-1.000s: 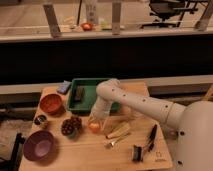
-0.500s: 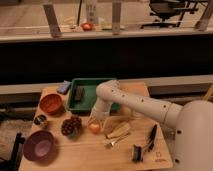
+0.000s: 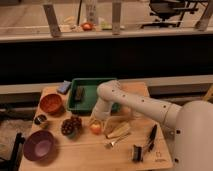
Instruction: Place apple in table surface
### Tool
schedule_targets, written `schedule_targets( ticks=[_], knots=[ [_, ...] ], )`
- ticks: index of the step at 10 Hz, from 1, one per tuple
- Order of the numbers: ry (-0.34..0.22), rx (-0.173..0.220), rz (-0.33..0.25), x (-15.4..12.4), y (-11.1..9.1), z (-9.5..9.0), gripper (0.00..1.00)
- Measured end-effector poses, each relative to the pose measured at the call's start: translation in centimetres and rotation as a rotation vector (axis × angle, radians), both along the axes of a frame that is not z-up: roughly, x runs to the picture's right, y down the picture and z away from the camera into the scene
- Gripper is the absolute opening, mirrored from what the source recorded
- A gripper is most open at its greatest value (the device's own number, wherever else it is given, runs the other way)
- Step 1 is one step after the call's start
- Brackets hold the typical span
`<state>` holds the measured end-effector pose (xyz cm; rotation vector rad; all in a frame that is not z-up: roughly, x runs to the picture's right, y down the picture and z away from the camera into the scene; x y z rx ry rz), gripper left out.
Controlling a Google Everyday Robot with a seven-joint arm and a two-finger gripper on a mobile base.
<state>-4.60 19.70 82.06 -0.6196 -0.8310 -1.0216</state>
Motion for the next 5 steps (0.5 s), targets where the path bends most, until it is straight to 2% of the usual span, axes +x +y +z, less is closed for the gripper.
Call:
schedule_targets(
  ticks=[5],
  knots=[
    [0.007,0.005,-0.008,0.78,-0.65,-0.49,0.80]
  ],
)
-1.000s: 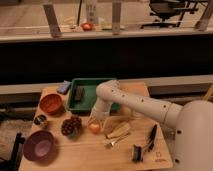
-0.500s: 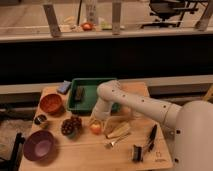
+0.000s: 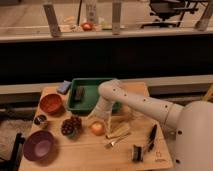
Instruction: Place apple in table surface
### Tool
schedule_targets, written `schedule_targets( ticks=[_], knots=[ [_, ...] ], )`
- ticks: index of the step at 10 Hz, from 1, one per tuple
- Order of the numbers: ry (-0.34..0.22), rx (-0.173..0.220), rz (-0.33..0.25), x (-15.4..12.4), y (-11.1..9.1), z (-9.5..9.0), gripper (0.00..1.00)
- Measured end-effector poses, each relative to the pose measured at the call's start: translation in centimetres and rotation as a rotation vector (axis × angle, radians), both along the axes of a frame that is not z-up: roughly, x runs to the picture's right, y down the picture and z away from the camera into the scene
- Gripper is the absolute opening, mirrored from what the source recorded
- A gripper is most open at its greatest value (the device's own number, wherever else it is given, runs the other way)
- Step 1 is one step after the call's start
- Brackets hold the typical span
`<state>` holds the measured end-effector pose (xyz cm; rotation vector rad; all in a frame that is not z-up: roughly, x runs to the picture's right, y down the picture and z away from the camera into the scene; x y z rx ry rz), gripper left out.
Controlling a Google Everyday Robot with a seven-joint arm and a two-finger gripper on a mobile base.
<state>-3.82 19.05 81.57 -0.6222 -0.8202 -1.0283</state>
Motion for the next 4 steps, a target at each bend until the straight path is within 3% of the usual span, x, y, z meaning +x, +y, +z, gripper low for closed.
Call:
schedule_targets(
  ticks=[4],
  knots=[
    [0.015,0.009,0.000,1.04,-1.01,-0.97,0.80]
  ],
)
